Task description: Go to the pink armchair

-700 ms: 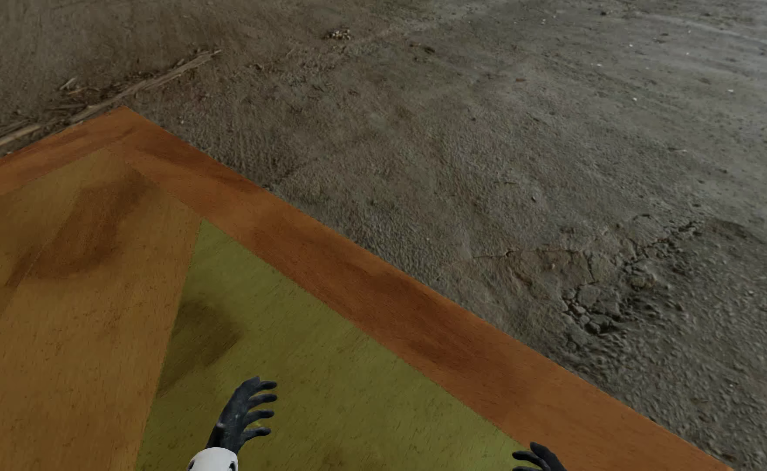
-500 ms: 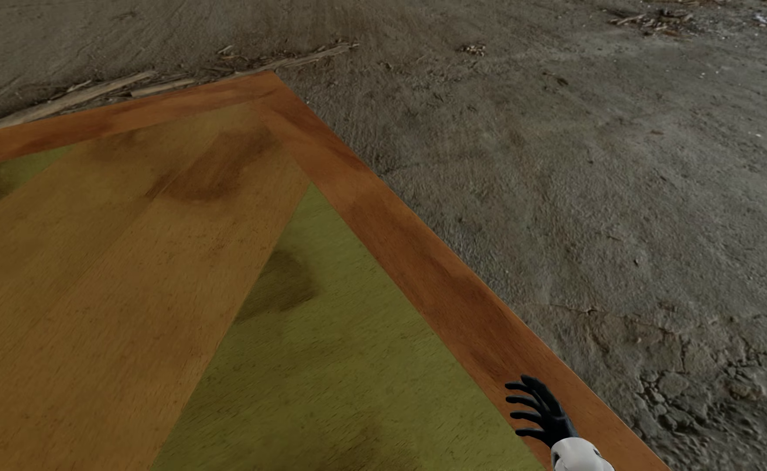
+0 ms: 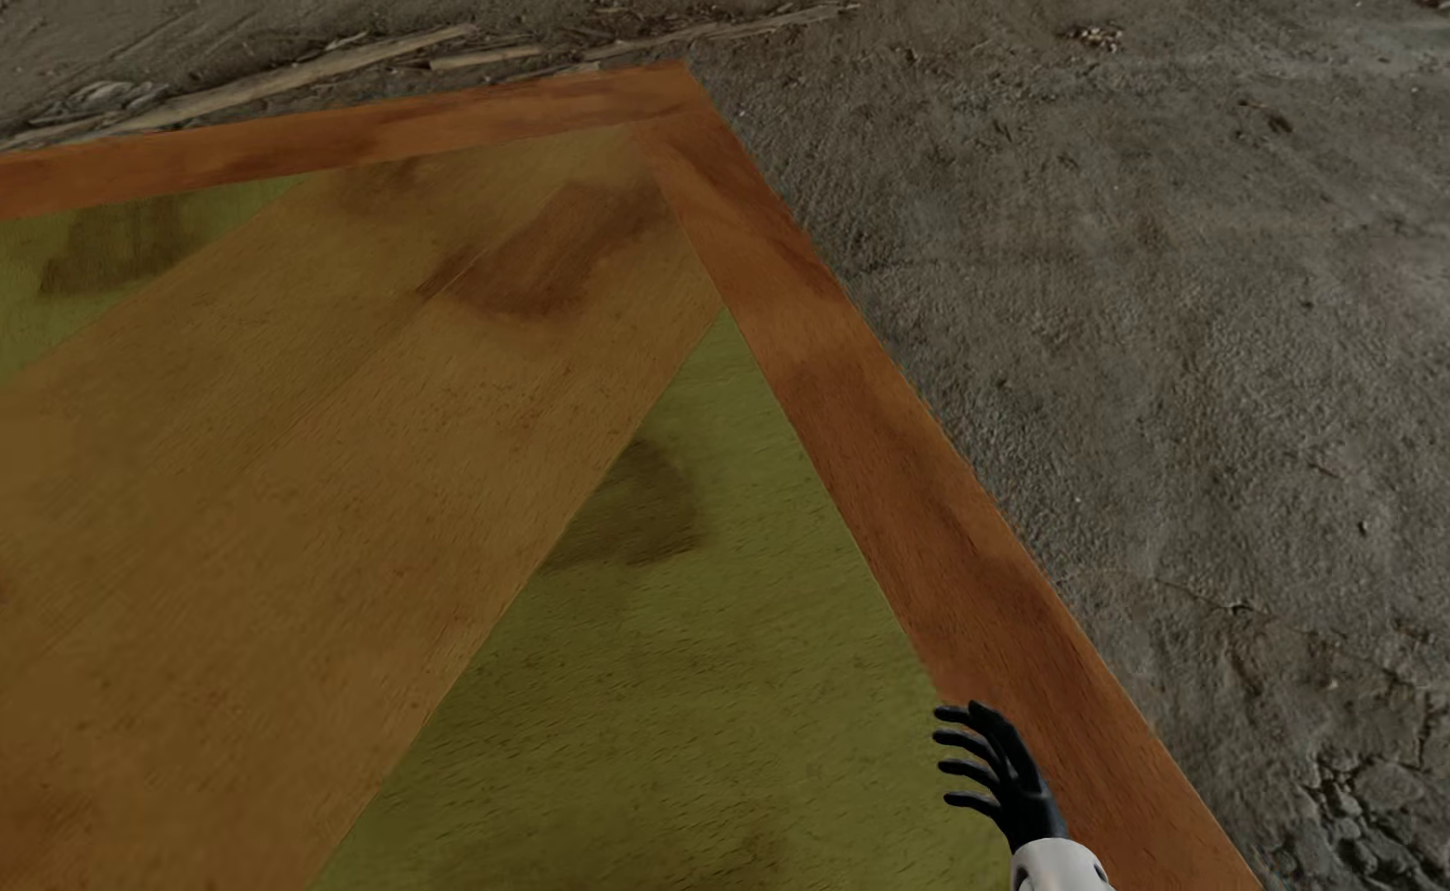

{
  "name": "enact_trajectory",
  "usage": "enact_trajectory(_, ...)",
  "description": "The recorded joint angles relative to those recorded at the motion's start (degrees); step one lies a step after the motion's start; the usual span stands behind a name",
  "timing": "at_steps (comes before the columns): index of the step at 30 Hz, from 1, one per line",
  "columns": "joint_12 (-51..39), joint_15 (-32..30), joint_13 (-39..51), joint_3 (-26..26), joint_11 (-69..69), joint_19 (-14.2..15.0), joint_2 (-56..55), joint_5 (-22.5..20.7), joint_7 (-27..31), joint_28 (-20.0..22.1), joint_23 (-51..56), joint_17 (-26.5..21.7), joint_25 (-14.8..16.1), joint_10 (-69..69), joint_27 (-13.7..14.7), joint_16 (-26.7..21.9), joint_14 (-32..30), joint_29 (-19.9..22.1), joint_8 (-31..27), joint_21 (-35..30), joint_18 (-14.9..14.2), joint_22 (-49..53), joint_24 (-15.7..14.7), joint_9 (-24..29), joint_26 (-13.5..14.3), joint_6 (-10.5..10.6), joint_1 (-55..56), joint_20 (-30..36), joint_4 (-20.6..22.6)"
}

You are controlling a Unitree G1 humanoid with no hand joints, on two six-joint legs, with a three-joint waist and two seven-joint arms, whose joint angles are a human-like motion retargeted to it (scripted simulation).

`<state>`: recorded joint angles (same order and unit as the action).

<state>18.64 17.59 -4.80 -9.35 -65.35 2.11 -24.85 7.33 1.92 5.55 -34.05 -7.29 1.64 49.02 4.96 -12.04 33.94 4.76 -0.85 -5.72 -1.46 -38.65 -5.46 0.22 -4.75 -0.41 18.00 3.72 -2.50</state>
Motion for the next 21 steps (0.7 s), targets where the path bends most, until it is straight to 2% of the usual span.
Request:
enact_trajectory(1, -2.12, 1.25, -4.15, 3.1, -0.62, -0.1, -3.65, -0.83, 0.31, 0.95, -0.21, -1.28, -2.03, -3.13, -0.41, 0.44, 0.13, -1.23, -1.83, 2.1, -0.15, -0.07, -0.43, -0.01, 0.12, -1.15, -3.0, -0.26, 0.62)
enact_trajectory(2, -5.04, 5.64, -8.64, 5.56, 5.1, 0.4, -6.29, -1.57, 0.67, 1.38, -1.47, -2.53, -4.0, -6.55, -1.44, 1.23, 0.22, -2.19, -2.9, 4.84, -0.49, 3.2, -0.52, -0.45, -0.34, -2.55, -5.89, -1.32, 1.03)
enact_trajectory(3, -8.75, 7.85, -11.52, 7.3, 11.79, 1.64, -6.98, -1.14, 1.64, 0.97, -1.53, -3.79, -5.4, -8.01, -3.81, 3.65, 1.22, -2.79, -3.11, 6.17, -0.7, 4.94, 0.61, -0.36, -0.35, -3.64, -8.27, -2.61, 1.75)
enact_trajectory(4, -12.05, 6.44, -12.88, 7.0, 14.94, 4.89, -5.96, -0.79, 2.61, -0.49, -2.56, -5.6, -6.0, -4.33, -5.54, 4.73, 1.71, -2.93, -2.45, 5.63, 0.27, 5.28, 1.97, -0.15, -0.26, -3.61, -7.99, -1.34, 1.9)
enact_trajectory(5, -14.22, 8.79, -11.57, 4.97, 15.09, 5.92, -2.81, -0.65, 2.38, -2.92, -4.42, -7.76, -5.49, 7.41, -6.56, 5.65, -3.18, -2.33, -0.22, 5.04, 5.8, 2.79, 2.83, 1.4, -0.18, -1.21, -4.13, 0.73, 0.98)
enact_trajectory(6, -11.44, 10.04, -8.77, 2.49, 17.3, 3.91, 0.36, -0.65, -0.31, -6.52, -3.71, -7.92, -3.8, 16.13, -7.53, 4.57, -10.5, -0.77, 2.07, 5.1, 9.3, 1.39, 2.54, 1.5, -0.16, 1.43, 1.83, 0.07, -0.17)
enact_trajectory(7, -6.94, 10.95, -4.09, -0.57, 20.34, 4.48, 4.72, -0.28, -3.79, -9.72, -0.93, -7.02, -1.94, 19.46, -9.17, 3.44, -12.31, 1.12, 3.81, 4.37, 8.57, 1.66, 2.16, 2.23, -0.64, 3.73, 6.29, -2.84, -0.56)
enact_trajectory(8, -2.66, 12.31, 2.4, -5.22, 23.05, 5.03, 9.04, 0.27, -6.77, -11.31, 2.92, -6.81, -0.2, 17.66, -10.48, 1.02, -7.95, 2.75, 5.03, 2.29, 5.95, 3.3, 2.47, 3.05, -1.75, 5.61, 10.05, -4.28, -0.4)
enact_trajectory(9, 0.2, 10.3, 7.17, -8.27, 16.29, 6.18, 8.32, 0.19, -6.54, -9.91, 2.24, -4.5, 0.84, 9.5, -6.83, 0.19, -5.94, 3.73, 5.29, 1.95, 4.85, 3.61, 4.27, 2.79, -2.86, 7.78, 12.24, -3.62, -0.05)
enact_trajectory(10, 1.37, 3.3, 9.23, -9.23, 3.44, 7.52, 3.54, 0.64, -6.31, -7.3, -0.32, 0.26, 0.92, 3.97, -1.75, -1.21, -5.98, 4.19, 3.29, 1.35, 5.25, -2.13, 6.33, 2.41, -2.91, 7.79, 10.95, 0.11, 0.99)
enact_trajectory(11, 1.16, -1.66, 6.71, -7.63, -3.61, 8.54, -1.98, -0.34, -5.5, -4.45, -0.52, 1.18, 0.1, 3.74, 2.61, -0.86, -3.69, 3.76, 0.41, -4.48, 5.22, -6.68, 7.41, 2.54, -3.41, 6.39, 8.64, 2.19, 2.47)
enact_trajectory(12, 0.62, 0.18, 3.51, -4.01, -1.97, 8.99, -6.58, -1.46, -4.59, -2.08, -1.6, 1.98, -1.69, 2.28, 4.56, 0.76, -1.97, 1.98, -0.94, -4.03, 4.93, -4.65, 6.61, 3.76, -4.28, 4.21, 4.94, 2.1, 3.68)
enact_trajectory(13, -0.54, 2.33, -0.62, -1.04, 4.36, 9.16, -10.73, -2.33, -3.68, -0.23, -1.19, 1.45, -3.66, 1.9, 5.02, 2.45, 0.21, -0.16, -1.39, -1.53, 4.57, 0.66, 5.04, 4.51, -4.8, 1.91, 1.87, 1.65, 4.49)
enact_trajectory(14, -3.66, 1.75, -3.69, 0.5, 12.33, 9.85, -14.28, -2.29, -3.21, 0.93, -2.19, -1.62, -5.79, 5.01, 5.16, 4.02, 2.09, -2.28, -0.86, 1.27, 4.56, 4.23, 3.76, 5.04, -4.22, -1.0, 0.44, 0.43, 5.82)
enact_trajectory(15, -6.91, 0.88, -5.4, 0.2, 10.92, 6.03, -13.36, -2.7, -2.66, 0.6, -4.16, -6.02, -6.98, 16.52, 4.47, 4.34, -3.47, -3.19, -0.71, 2.29, 7.18, 3.65, 2.93, 5.09, -2.62, -1.37, 3.81, 1.37, 5.62)
enact_trajectory(16, -8.51, 3.98, -5.33, -0.35, 10.37, 0.2, -10.6, -3.13, -2.41, -1.05, -6.45, -8.14, -7.26, 27.3, 3.03, 4.15, -14.92, -2.88, 1.22, 3.54, 7.82, 1.89, 2.07, 4.54, -0.99, -0.72, 8.85, 1.04, 4.47)
enact_trajectory(17, -8.14, 6.23, -4.84, -0.41, 11.72, 1.85, -6.5, -2.64, -3.27, -3.79, -2.65, -8.28, -6.45, 30.99, -1.05, 4.2, -20.8, -1.38, 2.99, 4.64, 6.42, 0.58, 1.15, 4.35, 0.18, 0.28, 12.91, -0.65, 3.43)
enact_trajectory(19, -5.08, 8.78, 0.54, -4.4, 15.14, 2.79, 1.66, -1.61, -5.8, -7.42, 0.06, -4.63, -2.91, 21.22, -5.87, 3.36, -10.86, 2.63, 5.35, 3.21, 4.76, 4.72, 2.28, 3.71, -0.06, 2.03, 17.12, -0.51, 1.52)
enact_trajectory(20, -5.66, 6.56, 4.46, -3.83, 8.13, 3.86, 1.24, -1.37, -5.48, -7.69, 1.09, -2.4, -1.37, 10.5, -6.81, 2.67, -6.56, 4.05, 6.53, 1.0, 4.68, 3.73, 3.78, 3.34, -0.26, 3.91, 17.69, -0.92, 0.04)
enact_trajectory(21, -5.64, 0.16, 5.64, -1.56, -2.91, 4.59, -3.57, -0.81, -6.0, -6.26, -0.63, -0.45, -0.96, 6.63, -4.96, 0.86, -10.87, 4.24, 4.55, -0.34, 6.08, -1.37, 4.94, 2.2, 0.47, 3.4, 15.33, 1.26, 0.29)
